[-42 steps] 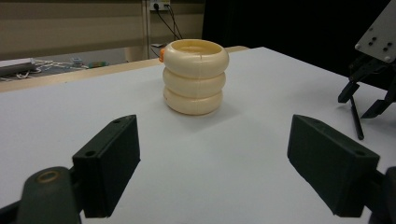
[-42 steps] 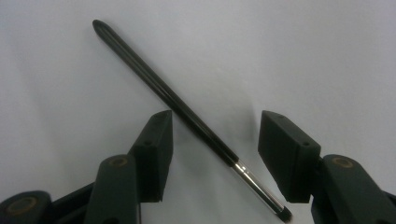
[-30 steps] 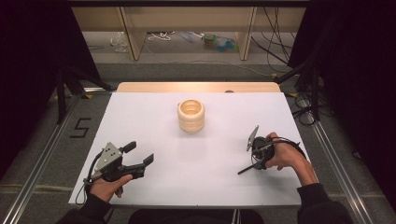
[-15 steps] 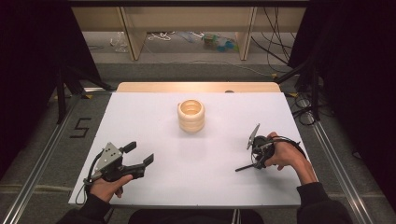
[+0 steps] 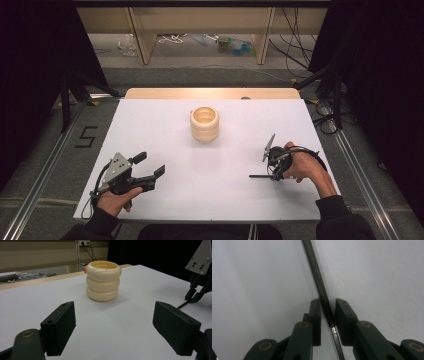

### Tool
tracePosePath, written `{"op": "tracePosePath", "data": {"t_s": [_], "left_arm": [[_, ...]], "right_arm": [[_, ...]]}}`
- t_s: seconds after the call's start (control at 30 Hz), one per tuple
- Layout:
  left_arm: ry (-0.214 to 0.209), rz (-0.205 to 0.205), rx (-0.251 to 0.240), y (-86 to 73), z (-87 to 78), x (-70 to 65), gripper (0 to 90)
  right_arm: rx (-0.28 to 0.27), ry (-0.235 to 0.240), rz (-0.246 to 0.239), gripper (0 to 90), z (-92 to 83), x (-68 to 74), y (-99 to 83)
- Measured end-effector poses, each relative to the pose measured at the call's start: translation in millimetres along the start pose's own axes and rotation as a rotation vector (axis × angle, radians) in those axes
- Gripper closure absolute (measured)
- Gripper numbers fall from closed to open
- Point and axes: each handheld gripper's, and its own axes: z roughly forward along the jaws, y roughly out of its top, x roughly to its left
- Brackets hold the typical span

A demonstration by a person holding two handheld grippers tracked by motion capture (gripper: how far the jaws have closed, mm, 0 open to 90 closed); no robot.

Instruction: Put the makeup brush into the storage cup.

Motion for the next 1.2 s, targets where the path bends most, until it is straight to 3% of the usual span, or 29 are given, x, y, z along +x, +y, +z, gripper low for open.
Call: {"op": "tracePosePath", "data": {"t_s": [0.57, 0.77, 1.03, 1.07, 1.2], "left_arm": [[-0.004, 0.004, 0.005, 0.2, 0.2, 0.4, 18.5], [-0.011, 0.004, 0.018, 0.0, 1.5, -0.4, 18.7], [-0.016, 0.010, 0.027, -0.6, 1.9, -1.3, 18.6], [-0.019, 0.014, 0.029, -0.7, 2.3, -1.5, 18.6], [-0.022, 0.012, 0.034, -0.9, 2.4, -2.8, 18.4]], "right_arm": [[0.022, -0.007, -0.028, 84.0, 0.1, 4.1, 3.4], [-0.018, -0.029, -0.022, 84.1, -3.6, 4.4, 2.2], [-0.072, -0.087, -0.034, 84.1, -25.0, 10.8, 4.6], [-0.095, -0.109, -0.073, 84.1, -30.5, 13.2, 6.9], [-0.109, -0.132, -0.100, 84.1, -36.4, 20.3, 13.0]]}}
